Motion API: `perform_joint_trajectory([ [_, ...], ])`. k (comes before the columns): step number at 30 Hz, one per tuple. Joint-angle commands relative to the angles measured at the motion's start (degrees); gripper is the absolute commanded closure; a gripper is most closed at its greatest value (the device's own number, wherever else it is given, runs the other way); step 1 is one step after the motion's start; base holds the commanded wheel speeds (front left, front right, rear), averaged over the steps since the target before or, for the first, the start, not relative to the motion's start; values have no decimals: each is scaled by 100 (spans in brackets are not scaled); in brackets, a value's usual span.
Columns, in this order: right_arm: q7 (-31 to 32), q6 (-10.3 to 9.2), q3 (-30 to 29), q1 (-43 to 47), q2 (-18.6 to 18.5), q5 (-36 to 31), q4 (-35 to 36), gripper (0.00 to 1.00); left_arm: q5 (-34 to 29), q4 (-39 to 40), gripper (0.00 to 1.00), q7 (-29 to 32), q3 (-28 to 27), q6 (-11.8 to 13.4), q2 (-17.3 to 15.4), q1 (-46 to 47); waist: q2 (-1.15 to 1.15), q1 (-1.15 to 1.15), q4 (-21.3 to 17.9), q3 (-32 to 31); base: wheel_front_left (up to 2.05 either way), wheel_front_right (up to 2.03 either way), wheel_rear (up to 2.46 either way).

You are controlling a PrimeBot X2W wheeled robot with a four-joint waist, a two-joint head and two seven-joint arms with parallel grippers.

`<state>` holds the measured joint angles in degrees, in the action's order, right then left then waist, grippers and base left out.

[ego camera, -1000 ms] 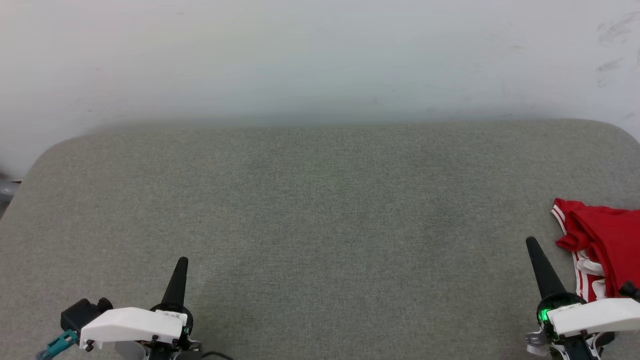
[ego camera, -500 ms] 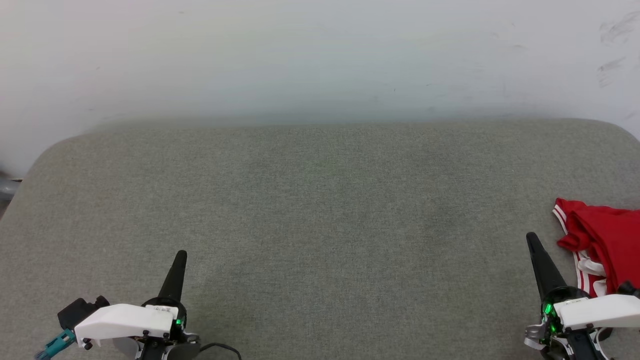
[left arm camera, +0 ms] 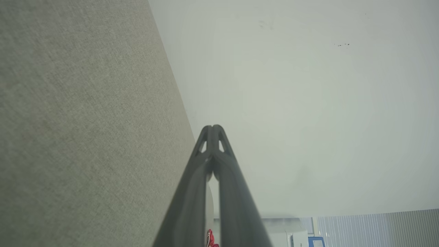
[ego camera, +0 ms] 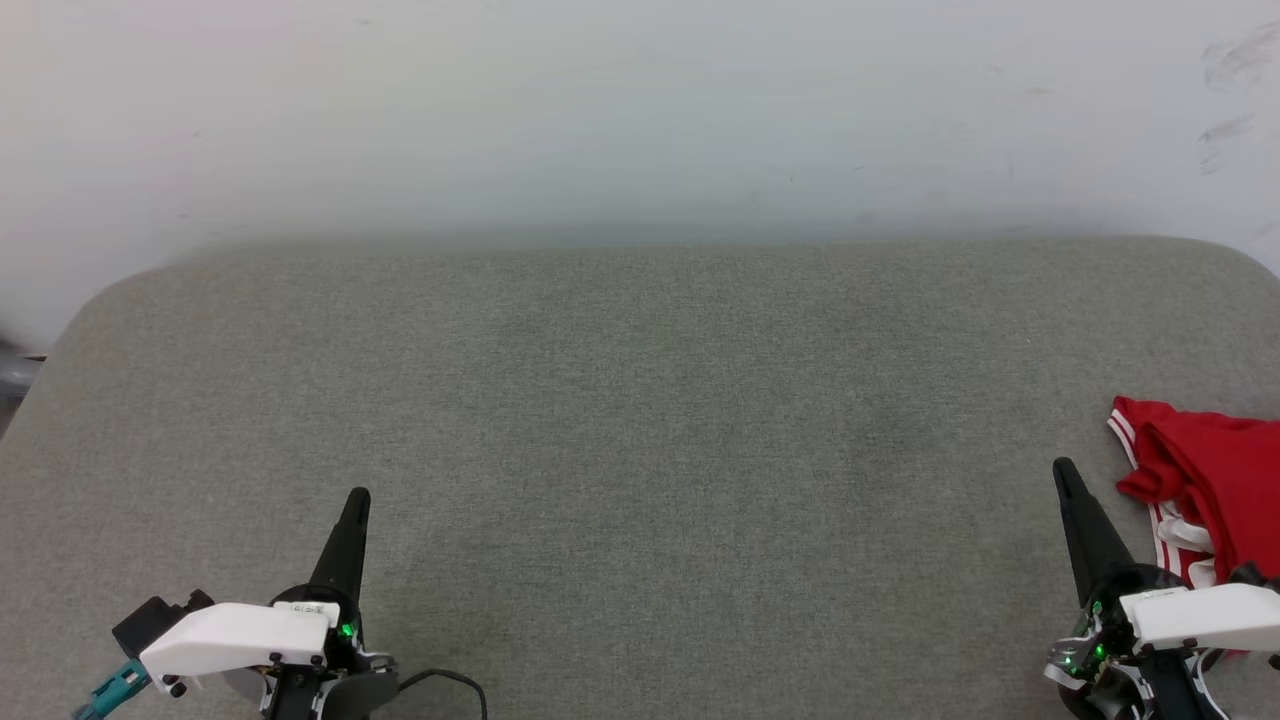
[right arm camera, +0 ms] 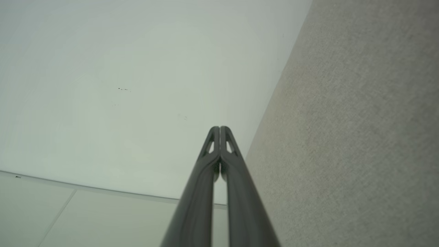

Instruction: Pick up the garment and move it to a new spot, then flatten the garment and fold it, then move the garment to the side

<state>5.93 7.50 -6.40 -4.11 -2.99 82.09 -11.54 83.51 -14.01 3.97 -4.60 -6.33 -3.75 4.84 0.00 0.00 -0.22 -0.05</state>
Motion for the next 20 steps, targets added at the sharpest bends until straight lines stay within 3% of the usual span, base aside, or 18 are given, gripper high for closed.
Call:
perform_joint_trajectory([
  [1,16,-1,-9,-103,11,140,-29,100,112,12,100,46,-48,-34,5,94,0,0,2,1,0,0,0],
  [20,67,-2,-19,-232,19,924,-240,100,795,-5,100,256,-195,-126,85,159,0,0,19,19,0,0,0],
])
